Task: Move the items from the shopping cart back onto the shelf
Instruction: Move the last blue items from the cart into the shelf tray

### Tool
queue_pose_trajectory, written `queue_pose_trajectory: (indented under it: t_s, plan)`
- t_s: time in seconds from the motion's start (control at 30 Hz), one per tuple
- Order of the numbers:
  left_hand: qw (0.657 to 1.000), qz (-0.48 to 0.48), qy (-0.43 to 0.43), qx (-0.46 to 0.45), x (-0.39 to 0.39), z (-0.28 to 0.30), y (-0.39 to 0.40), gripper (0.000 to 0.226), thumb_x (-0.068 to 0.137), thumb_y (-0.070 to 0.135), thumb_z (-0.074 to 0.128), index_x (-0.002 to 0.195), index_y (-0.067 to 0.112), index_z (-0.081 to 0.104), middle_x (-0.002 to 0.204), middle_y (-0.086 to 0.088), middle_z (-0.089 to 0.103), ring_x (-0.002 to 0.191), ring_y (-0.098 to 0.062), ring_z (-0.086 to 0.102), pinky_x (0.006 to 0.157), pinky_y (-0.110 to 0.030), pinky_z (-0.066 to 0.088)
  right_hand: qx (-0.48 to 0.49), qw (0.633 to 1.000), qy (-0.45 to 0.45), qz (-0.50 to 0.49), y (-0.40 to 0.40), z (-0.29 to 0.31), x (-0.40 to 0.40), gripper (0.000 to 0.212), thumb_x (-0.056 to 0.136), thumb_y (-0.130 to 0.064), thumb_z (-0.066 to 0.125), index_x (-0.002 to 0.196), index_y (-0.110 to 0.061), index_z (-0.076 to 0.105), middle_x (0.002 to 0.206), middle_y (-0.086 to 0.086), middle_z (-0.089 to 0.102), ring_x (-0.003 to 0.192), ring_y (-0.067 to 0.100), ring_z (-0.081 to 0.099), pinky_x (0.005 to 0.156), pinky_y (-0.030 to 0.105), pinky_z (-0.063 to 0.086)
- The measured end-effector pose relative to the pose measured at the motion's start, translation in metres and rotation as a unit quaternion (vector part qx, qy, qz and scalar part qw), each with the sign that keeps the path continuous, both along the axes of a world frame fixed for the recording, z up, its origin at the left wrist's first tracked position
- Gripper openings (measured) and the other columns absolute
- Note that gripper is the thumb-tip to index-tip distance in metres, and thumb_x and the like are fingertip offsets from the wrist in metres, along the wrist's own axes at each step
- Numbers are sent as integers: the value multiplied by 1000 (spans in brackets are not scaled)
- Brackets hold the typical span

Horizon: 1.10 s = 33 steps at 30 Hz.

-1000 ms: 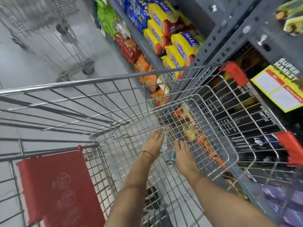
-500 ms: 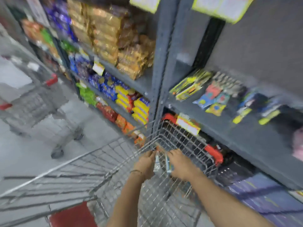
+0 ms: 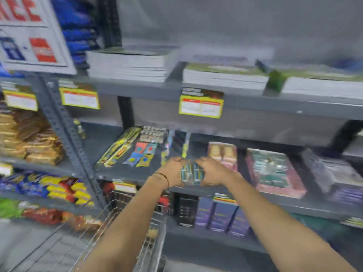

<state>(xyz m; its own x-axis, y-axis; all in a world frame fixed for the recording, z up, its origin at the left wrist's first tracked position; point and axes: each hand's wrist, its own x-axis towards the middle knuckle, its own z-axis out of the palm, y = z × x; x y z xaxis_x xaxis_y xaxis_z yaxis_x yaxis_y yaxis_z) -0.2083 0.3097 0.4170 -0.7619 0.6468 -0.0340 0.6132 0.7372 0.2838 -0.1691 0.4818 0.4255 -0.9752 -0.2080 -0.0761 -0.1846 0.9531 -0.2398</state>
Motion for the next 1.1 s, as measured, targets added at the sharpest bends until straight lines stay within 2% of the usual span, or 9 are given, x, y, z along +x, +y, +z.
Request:
queue_pose_trajectory:
  t_s: [0.2,0.33,0.53,0.67,0.83,0.87,0.93,1.03,1.1]
  plan:
    - [995,-99,-18,16,7,15,164,86,67,23,81,139,14,37,142,-13,42,127,-28,42,106,-31,36,9,990,-23,-140,156,24,45,78,64,-18,81,132,-11,43,123,16,60,110,32,58,89,33,48]
    - [989,-143,-32,-1,11,5,244,83,69,23,81,139,15,38,144,-14,39,131,-29,39,112,-34,33,10,979,-61,-192,232,15,62,85,68,-17,78,142,-13,37,139,11,51,123,27,52,101,31,46]
    - [985,-160,-57,-11,7,-19,296,80,68,21,82,137,17,42,144,-11,42,129,-29,42,110,-37,35,6,974,-115,-193,278,-21,56,75,70,-14,77,137,-16,44,146,12,45,118,27,59,99,35,50]
    - [985,-149,-84,-16,2,-30,304,70,73,15,79,135,12,47,139,-12,47,126,-29,46,111,-36,36,-23,971,-132,-200,288,-31,48,72,73,-10,75,138,-19,45,140,5,52,119,21,56,98,27,49]
    - [989,-117,-95,5,4,-40,301,42,83,11,68,124,11,59,131,-8,58,120,-27,53,109,-39,41,-30,966,-130,-221,296,-32,45,61,82,-3,69,137,-20,50,151,8,38,104,20,61,65,8,46]
    - [989,-114,-91,1,5,-41,300,39,85,11,66,123,12,60,129,-8,59,118,-27,55,107,-39,42,-15,966,-120,-228,293,-33,47,54,85,-1,66,134,-19,54,154,10,33,108,24,62,65,12,49]
    - [991,-116,-70,-25,8,-45,299,36,87,10,63,123,13,60,127,-8,61,115,-28,57,104,-40,46,23,965,-112,-235,286,-36,48,43,88,5,56,127,-12,59,158,13,23,119,26,58,81,22,50]
    - [991,-114,-21,-63,14,-53,297,35,88,3,58,121,15,61,122,-11,65,111,-31,59,100,-40,49,48,961,-108,-250,274,-47,48,34,89,8,49,119,-2,62,145,18,43,125,26,54,98,28,47]
    - [992,-108,-4,-71,16,-56,296,36,89,2,54,122,16,61,121,-12,65,112,-32,57,101,-40,47,41,957,-106,-268,267,-52,48,32,89,5,52,119,-1,61,134,18,54,121,30,56,101,35,49]
